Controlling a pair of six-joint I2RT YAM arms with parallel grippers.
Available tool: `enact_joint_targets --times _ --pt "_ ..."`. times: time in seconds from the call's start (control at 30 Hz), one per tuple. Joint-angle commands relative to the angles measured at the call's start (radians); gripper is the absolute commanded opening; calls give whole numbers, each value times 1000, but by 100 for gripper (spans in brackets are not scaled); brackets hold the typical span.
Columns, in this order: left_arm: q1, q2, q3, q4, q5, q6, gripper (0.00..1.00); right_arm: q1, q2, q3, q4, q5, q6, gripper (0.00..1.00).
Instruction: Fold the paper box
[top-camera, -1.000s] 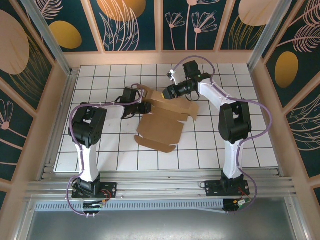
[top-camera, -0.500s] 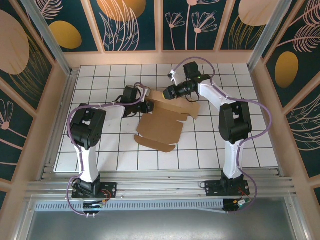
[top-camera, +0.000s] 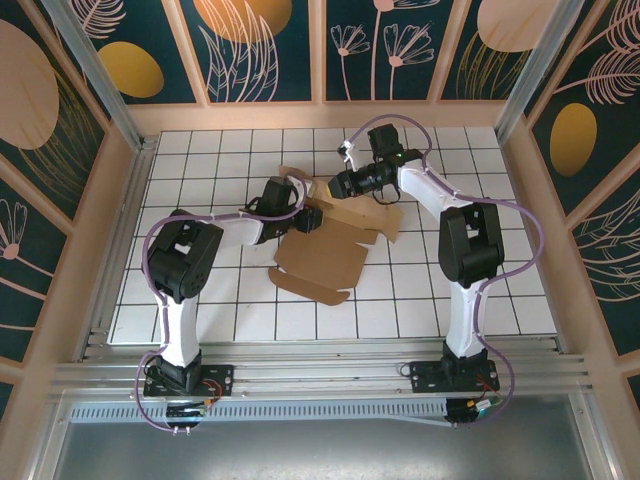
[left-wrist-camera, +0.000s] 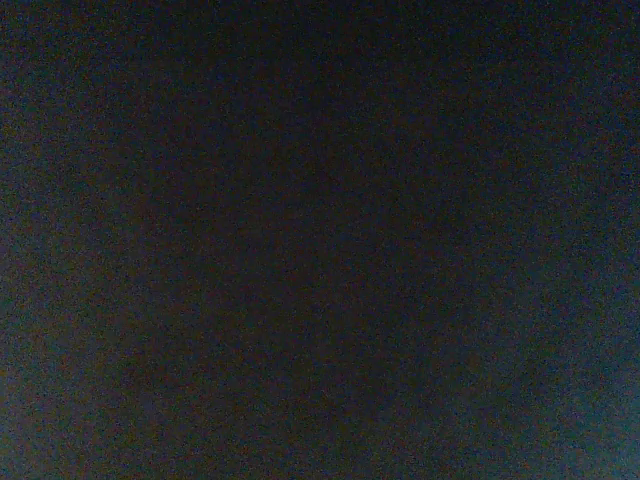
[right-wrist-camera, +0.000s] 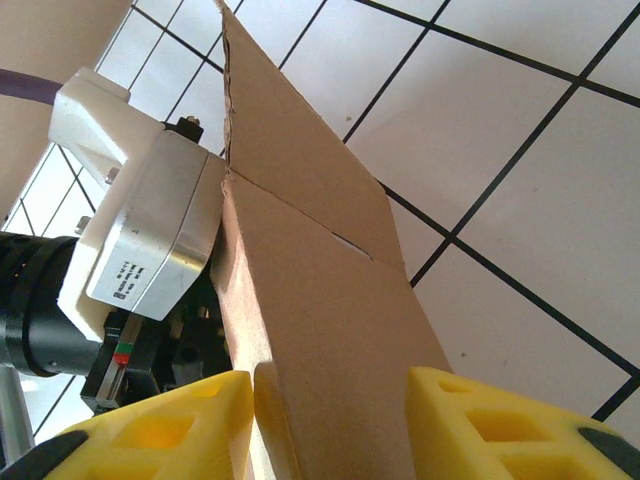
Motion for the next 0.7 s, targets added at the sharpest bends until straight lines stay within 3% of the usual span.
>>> enact_joint_targets --times 0.0,0.17,0.33,0.53,0.67 --pt "-12 10 -39 26 21 -17 35 -3 -21 -30 -11 33 9 45" --pt "-12 -68 -86 48 17 -33 39 -6 -26 -34 -7 38 11 45" --pt "-12 -200 -154 18 -77 -34 49 -12 -30 -37 -1 51 14 44" --pt "-12 -440 -278 25 -205 -27 49 -14 -30 -28 -9 45 21 45" --pt "-2 -536 -233 -73 -295 -23 48 -20 -29 -11 -26 -21 33 52"
